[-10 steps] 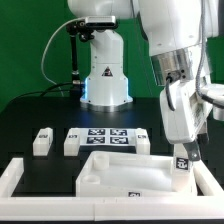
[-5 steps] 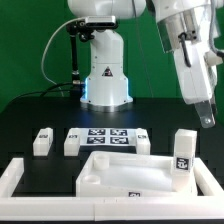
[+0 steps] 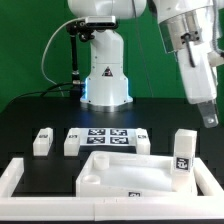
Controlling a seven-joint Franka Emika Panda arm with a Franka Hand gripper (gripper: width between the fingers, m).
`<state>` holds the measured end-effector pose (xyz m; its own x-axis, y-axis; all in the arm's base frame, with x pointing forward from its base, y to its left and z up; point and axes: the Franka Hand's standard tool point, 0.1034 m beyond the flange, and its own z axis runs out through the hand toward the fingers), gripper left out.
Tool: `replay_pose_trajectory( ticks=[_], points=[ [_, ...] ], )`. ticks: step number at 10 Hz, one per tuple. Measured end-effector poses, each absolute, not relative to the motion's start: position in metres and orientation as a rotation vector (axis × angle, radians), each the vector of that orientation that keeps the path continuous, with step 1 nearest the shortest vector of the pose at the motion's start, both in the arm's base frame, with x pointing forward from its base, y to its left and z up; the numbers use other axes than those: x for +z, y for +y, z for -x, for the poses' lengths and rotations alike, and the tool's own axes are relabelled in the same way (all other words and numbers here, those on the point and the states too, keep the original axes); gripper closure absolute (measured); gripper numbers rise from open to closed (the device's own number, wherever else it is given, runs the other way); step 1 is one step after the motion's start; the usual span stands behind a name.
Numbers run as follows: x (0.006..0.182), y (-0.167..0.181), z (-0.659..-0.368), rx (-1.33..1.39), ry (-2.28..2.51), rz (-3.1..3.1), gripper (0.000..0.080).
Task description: Assemble desk
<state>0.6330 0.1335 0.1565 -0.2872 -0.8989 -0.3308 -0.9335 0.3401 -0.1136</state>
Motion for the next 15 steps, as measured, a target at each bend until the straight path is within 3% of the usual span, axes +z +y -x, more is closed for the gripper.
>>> replay_pose_trajectory(
  ticks=[3, 8, 10, 13, 15],
  points=[
    [0.149, 0.151, -0.595, 0.118, 2.140, 1.834, 0.0150],
    [0.143, 0.156, -0.590, 0.064, 1.828, 2.155, 0.0150],
    [0.117, 0.145, -0.564, 0.035, 1.532, 2.416, 0.0150],
    [0.084, 0.101, -0.517, -0.004, 1.077, 2.732, 0.0150],
    [0.087, 0.104, -0.522, -0.027, 0.936, 2.780, 0.0150]
  ],
)
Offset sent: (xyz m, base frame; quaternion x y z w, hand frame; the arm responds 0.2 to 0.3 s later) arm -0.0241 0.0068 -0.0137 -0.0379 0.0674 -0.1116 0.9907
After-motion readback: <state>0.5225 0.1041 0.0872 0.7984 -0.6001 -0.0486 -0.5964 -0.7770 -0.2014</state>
